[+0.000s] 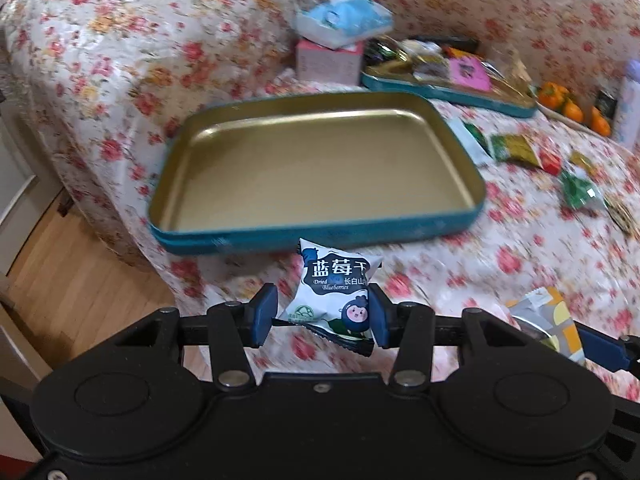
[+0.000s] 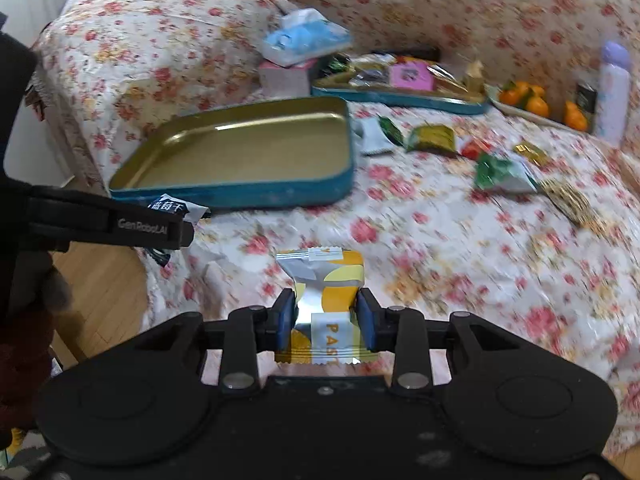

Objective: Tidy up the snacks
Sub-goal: 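Carry both packets over the tin tray and open both grippers to drop them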

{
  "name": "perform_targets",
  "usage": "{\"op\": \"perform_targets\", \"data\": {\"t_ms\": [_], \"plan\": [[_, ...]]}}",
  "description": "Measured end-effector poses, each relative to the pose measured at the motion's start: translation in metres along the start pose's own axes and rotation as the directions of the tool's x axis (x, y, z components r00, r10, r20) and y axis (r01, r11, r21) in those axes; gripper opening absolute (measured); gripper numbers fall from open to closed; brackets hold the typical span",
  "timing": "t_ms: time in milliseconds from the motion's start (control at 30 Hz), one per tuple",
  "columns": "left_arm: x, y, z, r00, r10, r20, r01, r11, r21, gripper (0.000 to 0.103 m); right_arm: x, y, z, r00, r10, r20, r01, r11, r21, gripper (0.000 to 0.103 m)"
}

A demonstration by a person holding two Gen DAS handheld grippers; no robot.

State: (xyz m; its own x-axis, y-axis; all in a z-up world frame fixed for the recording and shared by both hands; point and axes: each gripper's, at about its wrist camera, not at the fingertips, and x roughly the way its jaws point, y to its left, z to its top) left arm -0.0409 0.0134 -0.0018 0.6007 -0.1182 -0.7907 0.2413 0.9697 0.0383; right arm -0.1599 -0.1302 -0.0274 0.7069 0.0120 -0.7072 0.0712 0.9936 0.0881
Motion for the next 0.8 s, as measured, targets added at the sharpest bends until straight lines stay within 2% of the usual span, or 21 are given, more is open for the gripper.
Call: {"op": "perform_targets", "data": {"t_ms": [300, 567, 800], "plan": [[0.012, 0.027, 0.029, 0.996, 0.075, 0.037, -0.073, 0.996, -0.048, 0.054, 0.017, 0.013, 0.043, 0.998, 0.036, 0.055, -0.034, 0.999, -0.03, 0.036], [0.034, 0.043, 0.051, 0.993, 0.113, 0.044, -0.11, 0.991, -0.077, 0.054, 0.039, 0.019, 0.07, 0.997, 0.029, 0.074, -0.027, 0.999, -0.032, 0.036], [0.058, 0.048, 0.067, 0.99, 0.142, 0.005, -0.141, 0.988, -0.066, 0.054, 0.065, 0.018, 0.091, 0.997, 0.018, 0.075, -0.016, 1.0, -0.02, 0.036]]}}
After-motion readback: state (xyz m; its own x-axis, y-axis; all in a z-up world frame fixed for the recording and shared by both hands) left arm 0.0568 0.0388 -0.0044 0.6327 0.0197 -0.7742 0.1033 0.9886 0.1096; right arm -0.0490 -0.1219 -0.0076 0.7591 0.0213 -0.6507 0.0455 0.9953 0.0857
